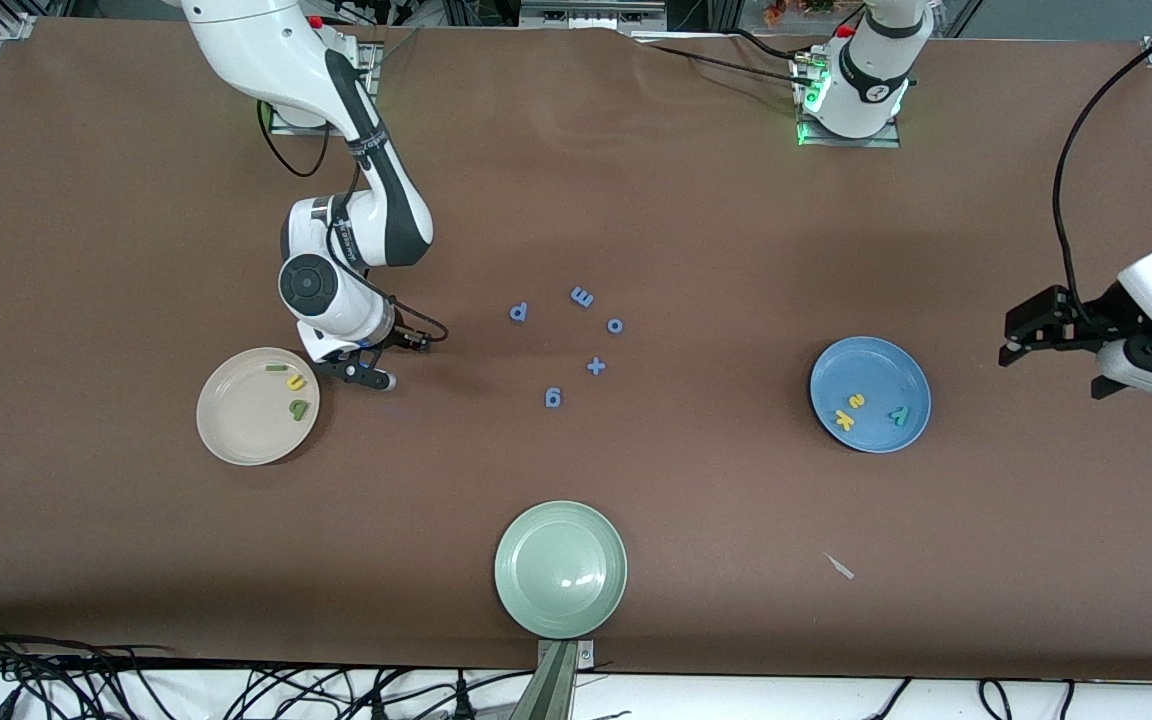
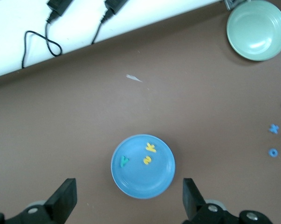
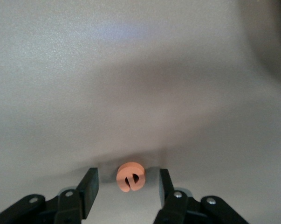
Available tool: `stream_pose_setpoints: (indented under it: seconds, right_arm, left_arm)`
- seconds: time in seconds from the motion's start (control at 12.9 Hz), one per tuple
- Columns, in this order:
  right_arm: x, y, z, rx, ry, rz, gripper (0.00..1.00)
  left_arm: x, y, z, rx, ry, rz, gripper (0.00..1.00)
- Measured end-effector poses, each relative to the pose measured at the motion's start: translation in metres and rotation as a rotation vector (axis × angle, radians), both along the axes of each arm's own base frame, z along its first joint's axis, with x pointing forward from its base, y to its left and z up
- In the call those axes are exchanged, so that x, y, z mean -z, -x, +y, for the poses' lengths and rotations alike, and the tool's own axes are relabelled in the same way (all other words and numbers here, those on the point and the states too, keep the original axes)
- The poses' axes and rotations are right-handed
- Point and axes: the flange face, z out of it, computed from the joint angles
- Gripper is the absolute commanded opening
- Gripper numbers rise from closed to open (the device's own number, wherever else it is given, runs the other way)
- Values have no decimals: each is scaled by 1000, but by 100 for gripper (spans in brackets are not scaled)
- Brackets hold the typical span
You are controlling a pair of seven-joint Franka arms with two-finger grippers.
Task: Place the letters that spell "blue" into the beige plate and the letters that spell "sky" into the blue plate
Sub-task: 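Carry the orange e to the beige plate and release it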
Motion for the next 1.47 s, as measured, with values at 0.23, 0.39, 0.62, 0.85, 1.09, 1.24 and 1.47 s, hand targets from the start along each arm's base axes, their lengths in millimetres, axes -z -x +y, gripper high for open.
stream_pose_setpoints:
  seconds: [0.23, 0.39, 0.62, 0.85, 1.09, 1.24, 1.47]
  right_arm:
    - [0, 0, 0, 0, 0, 0, 55]
    - [0, 0, 0, -1, 0, 0, 50]
    - [0, 0, -1, -4, 0, -1, 42]
    - [0, 0, -1, -5, 0, -1, 41]
    - [1, 0, -2, -4, 1, 2, 35]
    - [2, 1, -3, -3, 3, 4, 32]
    - [2, 2, -3, -3, 3, 4, 26]
  left_arm:
    - [-1, 11, -37, -59, -46, 39, 100]
    - [2, 13, -36, -94, -82, 47, 100]
    - [6, 37, -27, -125, -104, 89, 100]
    - [2, 55, -17, -176, -27, 98, 100]
    - [17, 72, -9, -195, -11, 60, 100]
    - [23, 83, -9, -196, -15, 72, 100]
    - [23, 92, -5, -204, -28, 99, 100]
